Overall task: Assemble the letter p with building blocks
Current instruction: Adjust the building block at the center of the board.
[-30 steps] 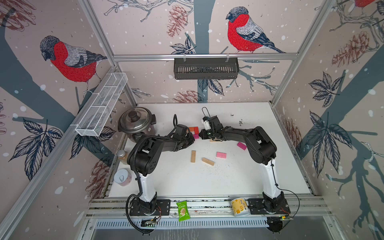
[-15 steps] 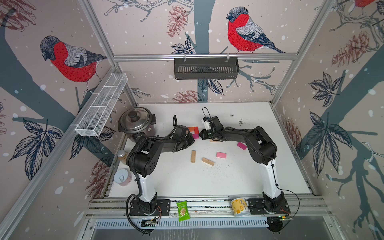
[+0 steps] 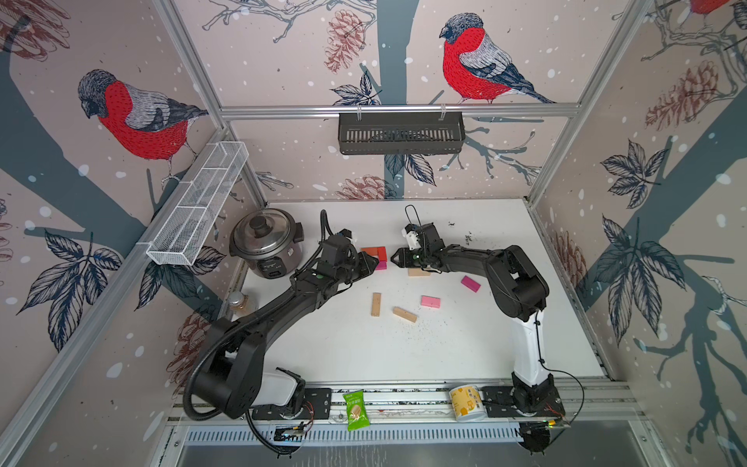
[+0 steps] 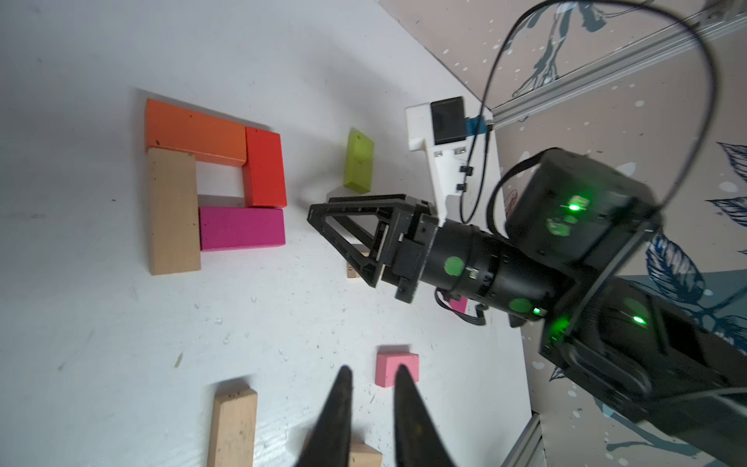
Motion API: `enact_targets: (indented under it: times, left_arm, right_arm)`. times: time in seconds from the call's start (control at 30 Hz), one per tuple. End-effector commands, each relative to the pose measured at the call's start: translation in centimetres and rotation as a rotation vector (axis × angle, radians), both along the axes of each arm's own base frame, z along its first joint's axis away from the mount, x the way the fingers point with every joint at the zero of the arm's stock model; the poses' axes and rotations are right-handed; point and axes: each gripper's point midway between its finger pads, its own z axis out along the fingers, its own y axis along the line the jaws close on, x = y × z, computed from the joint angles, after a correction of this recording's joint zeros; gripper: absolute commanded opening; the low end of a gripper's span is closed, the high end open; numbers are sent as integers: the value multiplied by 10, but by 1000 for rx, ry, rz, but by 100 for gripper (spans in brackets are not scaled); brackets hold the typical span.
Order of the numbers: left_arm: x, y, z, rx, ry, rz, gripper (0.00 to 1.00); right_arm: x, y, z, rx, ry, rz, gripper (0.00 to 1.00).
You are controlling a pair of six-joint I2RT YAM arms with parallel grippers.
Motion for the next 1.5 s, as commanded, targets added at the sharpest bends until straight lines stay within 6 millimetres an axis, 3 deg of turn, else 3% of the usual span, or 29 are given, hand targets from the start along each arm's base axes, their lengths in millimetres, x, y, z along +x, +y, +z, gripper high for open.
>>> enact_targets:
  times: [0.0, 0.13, 0.3, 0.6, 0.93, 1.27, 1.47]
  left_arm:
    - [-16, 26, 4, 96, 16, 10, 45]
    - [-27, 55, 27, 111, -44, 28, 72]
    - [-37, 86, 39, 215, -153, 79, 96]
    - [-39, 102, 12, 179, -87, 39, 97]
    - [-38, 107, 9, 137, -91, 37, 97]
    - [-38, 108, 9, 132, -89, 34, 97]
    - [-38, 109, 8, 134, -85, 37, 97]
  right_arm:
    - [-11, -10, -18, -28, 104, -18, 61]
    - [-8, -5, -21, -12, 117, -11, 77]
    - [-3, 8, -29, 20, 153, 10, 88]
    - [-4, 33, -32, 32, 170, 46, 94]
    - [-17, 49, -35, 49, 189, 72, 94]
    - [-24, 48, -39, 47, 202, 63, 93]
    - [-16, 43, -38, 43, 197, 41, 93]
